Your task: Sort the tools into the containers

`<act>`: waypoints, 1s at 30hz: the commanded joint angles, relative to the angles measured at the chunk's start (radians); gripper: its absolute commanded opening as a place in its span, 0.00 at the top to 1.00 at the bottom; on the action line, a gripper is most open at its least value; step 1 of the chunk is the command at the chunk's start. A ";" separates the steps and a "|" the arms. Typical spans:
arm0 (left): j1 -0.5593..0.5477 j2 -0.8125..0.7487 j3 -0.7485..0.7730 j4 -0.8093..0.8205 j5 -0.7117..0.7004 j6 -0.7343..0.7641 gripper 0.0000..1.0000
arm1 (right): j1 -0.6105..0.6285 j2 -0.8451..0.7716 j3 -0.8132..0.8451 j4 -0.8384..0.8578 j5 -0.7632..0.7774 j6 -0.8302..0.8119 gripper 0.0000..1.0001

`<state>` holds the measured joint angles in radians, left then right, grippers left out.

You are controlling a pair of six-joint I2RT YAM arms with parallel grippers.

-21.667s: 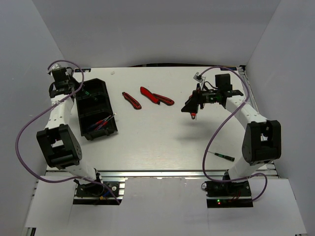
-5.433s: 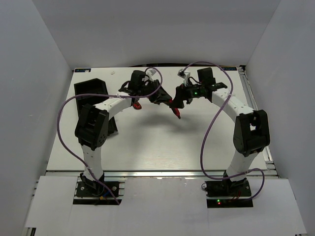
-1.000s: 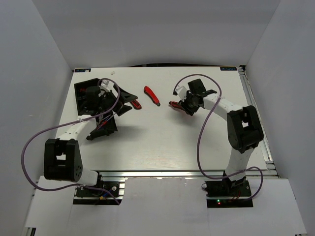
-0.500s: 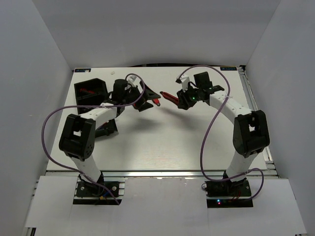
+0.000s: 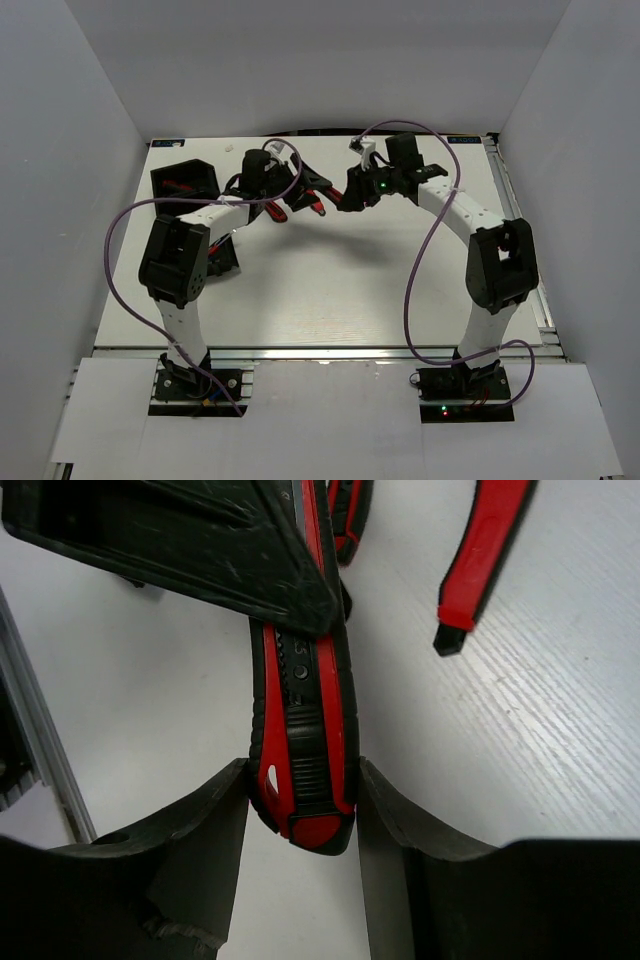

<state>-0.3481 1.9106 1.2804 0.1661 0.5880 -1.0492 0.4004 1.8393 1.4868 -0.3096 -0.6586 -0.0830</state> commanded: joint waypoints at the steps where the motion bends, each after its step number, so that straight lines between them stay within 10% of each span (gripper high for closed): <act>1: -0.008 -0.002 0.050 0.044 0.009 0.000 0.22 | 0.015 -0.005 0.043 0.063 -0.067 0.055 1.00; 8: -0.008 -0.005 0.062 0.055 0.059 0.000 0.67 | 0.020 0.020 0.053 0.067 -0.068 0.051 0.97; 12: -0.006 -0.015 0.053 0.044 0.076 0.023 1.00 | 0.018 0.040 0.064 0.050 -0.120 -0.009 0.44; 15: 0.011 -0.050 0.047 -0.052 0.041 0.096 1.00 | 0.020 0.044 0.076 0.009 -0.141 -0.099 0.11; 30: 0.428 -0.288 0.094 -0.522 -0.566 0.503 1.00 | -0.041 -0.012 -0.023 -0.089 -0.203 -0.347 0.11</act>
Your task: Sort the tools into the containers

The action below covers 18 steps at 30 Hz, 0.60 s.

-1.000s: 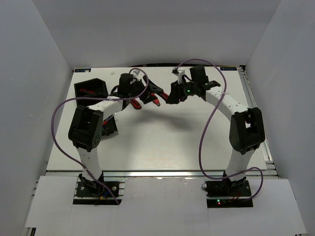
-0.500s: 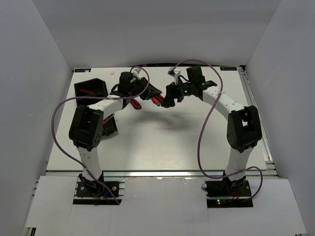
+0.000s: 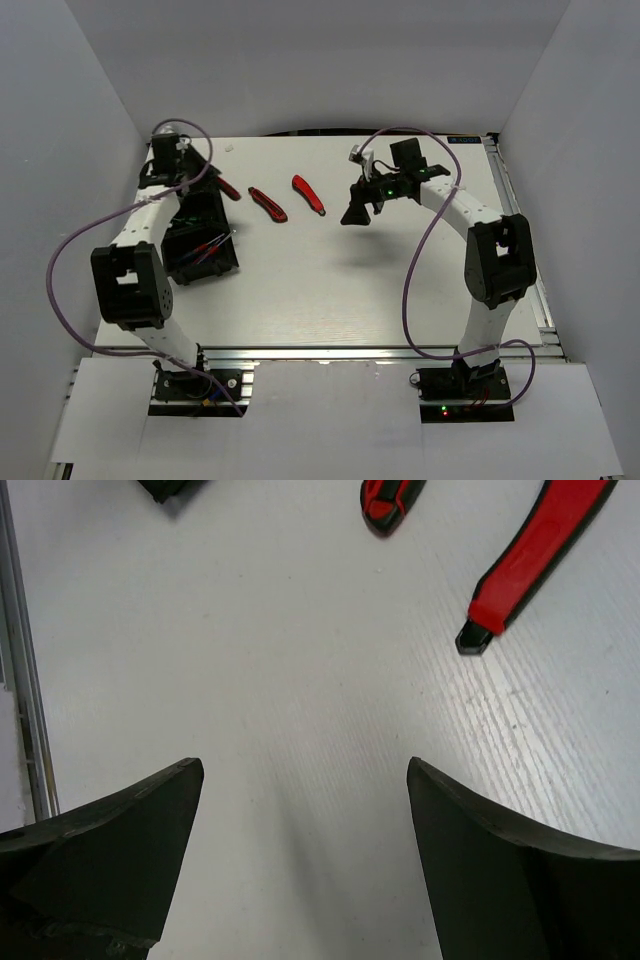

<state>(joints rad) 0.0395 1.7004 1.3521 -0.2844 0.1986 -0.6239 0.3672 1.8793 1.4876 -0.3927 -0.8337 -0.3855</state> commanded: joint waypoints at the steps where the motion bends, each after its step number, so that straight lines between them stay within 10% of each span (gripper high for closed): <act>1: 0.077 -0.079 0.015 -0.053 -0.183 0.072 1.00 | -0.008 -0.054 -0.030 -0.003 -0.028 -0.043 0.11; 18: 0.273 0.053 -0.019 0.277 -0.136 -0.240 1.00 | -0.013 -0.048 -0.040 -0.021 -0.053 -0.053 0.11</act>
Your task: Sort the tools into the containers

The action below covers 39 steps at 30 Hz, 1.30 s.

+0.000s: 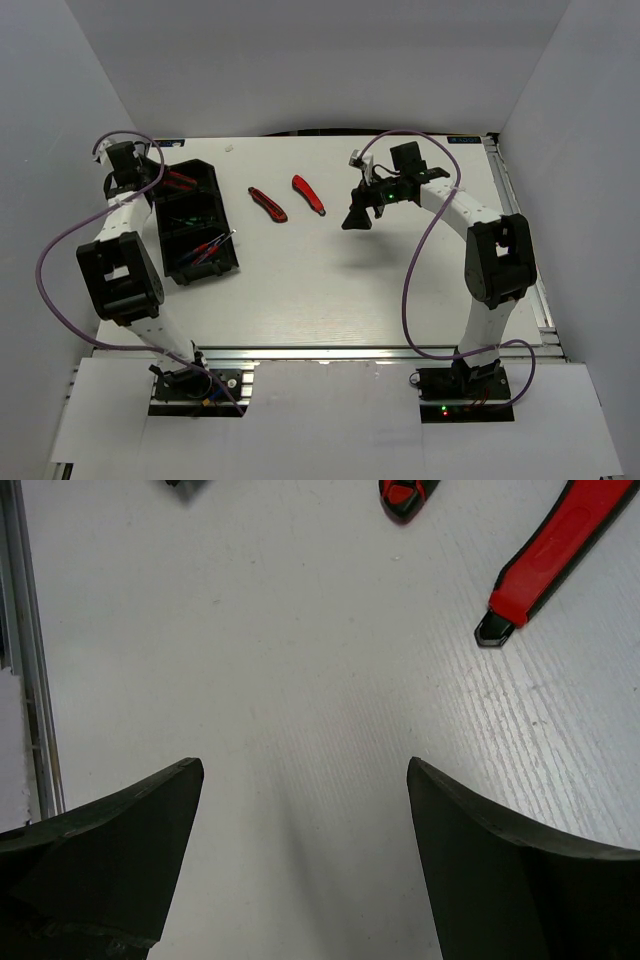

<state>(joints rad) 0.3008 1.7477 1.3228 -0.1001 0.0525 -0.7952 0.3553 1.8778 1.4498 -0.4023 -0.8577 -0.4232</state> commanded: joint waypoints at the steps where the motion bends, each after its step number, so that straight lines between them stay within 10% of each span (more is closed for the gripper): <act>1: 0.012 0.013 0.018 0.091 0.004 -0.075 1.00 | -0.003 -0.046 0.000 -0.016 -0.030 -0.017 0.11; 15: 0.031 0.214 0.153 0.137 -0.016 -0.110 1.00 | -0.003 -0.028 0.055 -0.052 -0.026 -0.042 0.11; 23: 0.031 0.265 0.211 0.063 -0.013 -0.088 0.40 | 0.017 0.032 0.109 -0.013 0.074 0.034 0.11; 39: 0.049 0.009 0.023 -0.016 0.055 0.016 0.10 | 0.134 0.299 0.381 0.016 0.512 0.190 0.11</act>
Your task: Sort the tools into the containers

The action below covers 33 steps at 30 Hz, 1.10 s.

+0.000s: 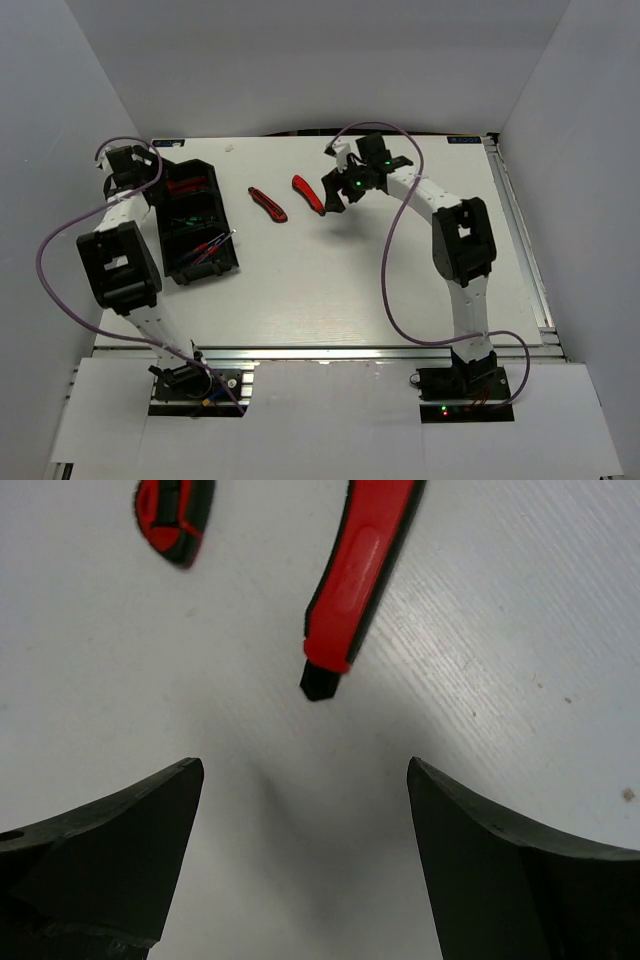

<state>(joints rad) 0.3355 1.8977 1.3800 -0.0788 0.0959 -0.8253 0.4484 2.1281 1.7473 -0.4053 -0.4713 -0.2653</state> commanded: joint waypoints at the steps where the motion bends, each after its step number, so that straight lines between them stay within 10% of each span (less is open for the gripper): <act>1: 0.019 -0.191 -0.050 -0.047 0.010 0.052 0.10 | 0.052 0.065 0.101 0.014 0.170 0.037 0.11; 18: 0.076 -0.718 -0.354 -0.134 0.306 0.101 0.02 | 0.115 0.334 0.326 0.059 0.353 0.100 0.10; 33: 0.010 -0.744 -0.420 -0.142 0.505 -0.023 0.02 | 0.154 0.418 0.353 0.072 0.398 0.113 0.21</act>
<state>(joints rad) 0.3729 1.1797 0.9565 -0.2260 0.5613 -0.8295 0.5842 2.4836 2.0808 -0.3397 -0.0738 -0.1638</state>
